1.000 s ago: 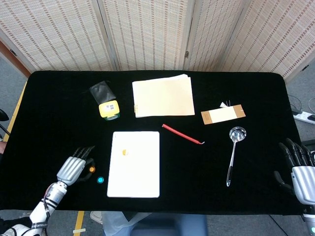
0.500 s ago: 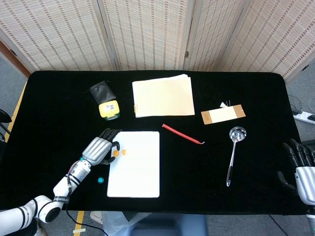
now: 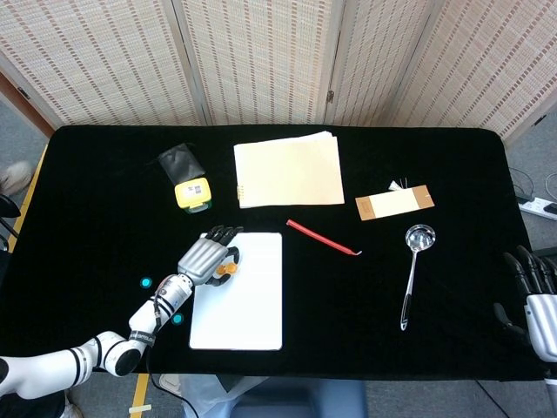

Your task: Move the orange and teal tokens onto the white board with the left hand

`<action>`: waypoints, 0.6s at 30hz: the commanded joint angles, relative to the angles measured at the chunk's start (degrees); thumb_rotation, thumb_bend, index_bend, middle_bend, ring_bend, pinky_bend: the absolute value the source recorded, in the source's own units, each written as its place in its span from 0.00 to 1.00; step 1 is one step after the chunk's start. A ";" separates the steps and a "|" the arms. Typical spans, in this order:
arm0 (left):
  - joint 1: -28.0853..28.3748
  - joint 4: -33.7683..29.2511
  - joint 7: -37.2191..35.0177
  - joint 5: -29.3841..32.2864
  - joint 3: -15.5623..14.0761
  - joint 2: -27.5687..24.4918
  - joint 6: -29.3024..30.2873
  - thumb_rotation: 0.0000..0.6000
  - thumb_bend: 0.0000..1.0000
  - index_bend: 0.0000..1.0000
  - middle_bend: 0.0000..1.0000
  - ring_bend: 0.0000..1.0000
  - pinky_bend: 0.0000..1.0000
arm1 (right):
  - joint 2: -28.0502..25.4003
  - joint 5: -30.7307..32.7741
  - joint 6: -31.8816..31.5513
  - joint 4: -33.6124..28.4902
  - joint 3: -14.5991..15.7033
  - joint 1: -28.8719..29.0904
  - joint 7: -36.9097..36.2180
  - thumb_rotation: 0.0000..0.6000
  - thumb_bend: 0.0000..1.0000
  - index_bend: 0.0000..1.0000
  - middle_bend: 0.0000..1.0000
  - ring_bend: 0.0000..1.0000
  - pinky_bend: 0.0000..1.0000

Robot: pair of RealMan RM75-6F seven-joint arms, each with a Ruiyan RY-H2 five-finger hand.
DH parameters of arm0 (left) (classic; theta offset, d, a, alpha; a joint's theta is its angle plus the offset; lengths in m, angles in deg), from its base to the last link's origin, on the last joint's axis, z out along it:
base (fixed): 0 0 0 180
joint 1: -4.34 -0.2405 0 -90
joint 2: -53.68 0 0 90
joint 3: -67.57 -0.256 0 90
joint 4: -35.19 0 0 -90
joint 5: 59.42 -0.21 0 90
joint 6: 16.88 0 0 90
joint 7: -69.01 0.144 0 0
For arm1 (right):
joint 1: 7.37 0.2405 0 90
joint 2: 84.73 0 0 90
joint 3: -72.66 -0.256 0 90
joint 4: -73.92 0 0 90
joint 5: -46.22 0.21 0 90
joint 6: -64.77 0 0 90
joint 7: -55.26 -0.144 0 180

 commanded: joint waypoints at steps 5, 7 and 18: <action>2.02 1.92 3.20 4.50 0.37 2.79 -1.29 1.00 0.41 0.48 0.06 0.00 0.00 | 0.30 0.07 0.43 0.40 -0.03 0.22 -0.40 1.00 0.40 0.00 0.00 0.04 0.00; 2.41 2.20 4.07 5.69 0.22 3.15 -1.60 1.00 0.41 0.48 0.06 0.00 0.00 | 0.41 0.20 0.53 0.64 0.00 0.19 -0.65 1.00 0.40 0.00 0.00 0.04 0.00; 3.80 2.66 7.04 9.81 -0.67 4.38 -1.84 1.00 0.41 0.46 0.06 0.00 0.00 | 0.73 0.36 0.48 1.64 0.07 -0.04 -1.65 1.00 0.40 0.00 0.00 0.04 0.00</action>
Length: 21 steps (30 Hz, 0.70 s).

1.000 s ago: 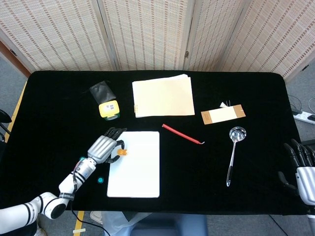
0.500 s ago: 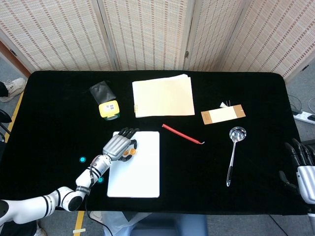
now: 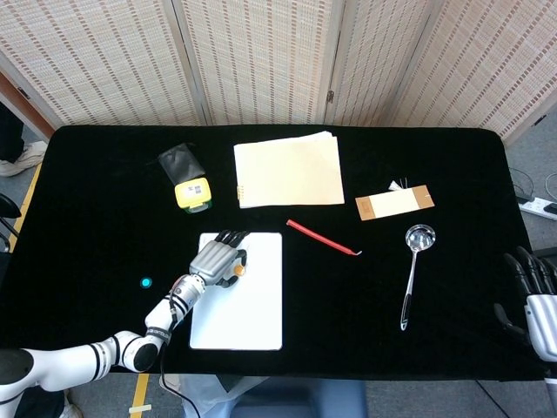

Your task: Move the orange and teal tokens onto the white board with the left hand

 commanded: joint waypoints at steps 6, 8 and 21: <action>0.85 -0.16 1.01 1.50 -0.49 0.61 0.15 1.00 0.41 0.42 0.06 0.00 0.00 | -0.02 0.17 -0.22 0.40 0.02 -0.28 -0.48 1.00 0.40 0.00 0.00 0.04 0.00; 1.02 -0.32 1.16 1.81 -0.54 0.65 0.17 1.00 0.41 0.39 0.05 0.00 0.00 | -0.03 0.20 -0.33 0.46 0.00 -0.36 -0.62 1.00 0.40 0.00 0.00 0.04 0.00; -6.40 -5.97 -6.56 -4.18 -2.13 -7.99 10.70 1.00 0.41 0.42 0.03 0.00 0.00 | -0.28 -0.77 -1.03 -0.10 -0.11 -0.32 -0.38 1.00 0.40 0.00 0.00 0.04 0.00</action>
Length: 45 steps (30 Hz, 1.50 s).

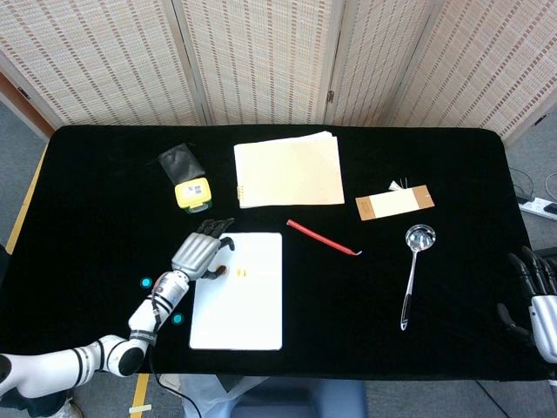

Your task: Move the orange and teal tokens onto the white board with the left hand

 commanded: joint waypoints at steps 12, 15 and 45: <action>-12.07 3.75 -8.67 -7.70 -8.46 -4.36 8.92 1.00 0.41 0.44 0.03 0.00 0.00 | 0.19 -1.24 0.69 -1.37 0.01 1.07 1.78 1.00 0.40 0.00 0.00 0.04 0.00; -13.60 6.30 -10.27 -7.40 -9.03 -3.44 8.74 1.00 0.41 0.43 0.03 0.00 0.00 | 0.13 -1.46 0.82 -1.76 0.00 1.30 2.15 1.00 0.40 0.00 0.00 0.04 0.00; -18.02 12.53 -15.44 -8.54 -7.78 -2.84 5.83 1.00 0.41 0.45 0.03 0.00 0.00 | -0.27 -1.38 -0.12 -2.74 0.23 0.75 2.88 1.00 0.40 0.00 0.00 0.04 0.00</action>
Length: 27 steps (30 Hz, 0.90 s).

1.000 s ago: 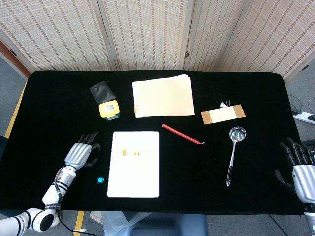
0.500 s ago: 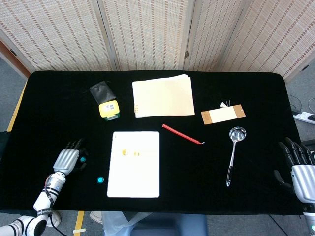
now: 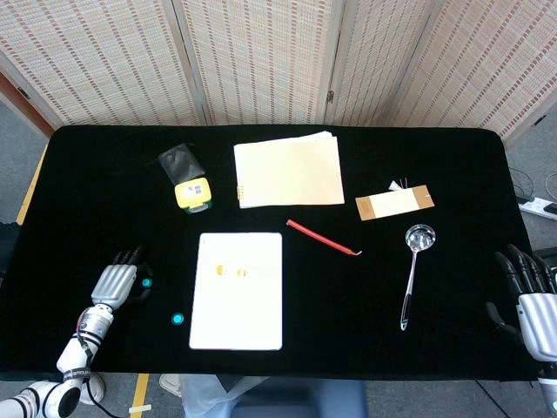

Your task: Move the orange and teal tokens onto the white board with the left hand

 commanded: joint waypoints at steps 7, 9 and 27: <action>-0.28 0.73 -0.95 -0.94 0.53 0.04 0.01 1.00 0.42 0.52 0.04 0.00 0.00 | 0.00 -0.10 -0.17 -0.05 0.01 -0.06 0.03 1.00 0.40 0.00 0.00 0.04 0.00; -0.31 0.57 -0.92 -1.10 0.61 -0.17 -0.01 1.00 0.43 0.52 0.04 0.00 0.00 | 0.02 -0.14 -0.20 -0.04 -0.01 -0.04 0.07 1.00 0.40 0.00 0.00 0.04 0.00; 3.65 -15.20 5.14 -8.13 1.72 -3.19 1.32 1.00 0.43 0.52 0.05 0.00 0.00 | 0.11 0.03 -0.10 0.80 -0.07 0.01 -0.69 1.00 0.40 0.00 0.00 0.04 0.00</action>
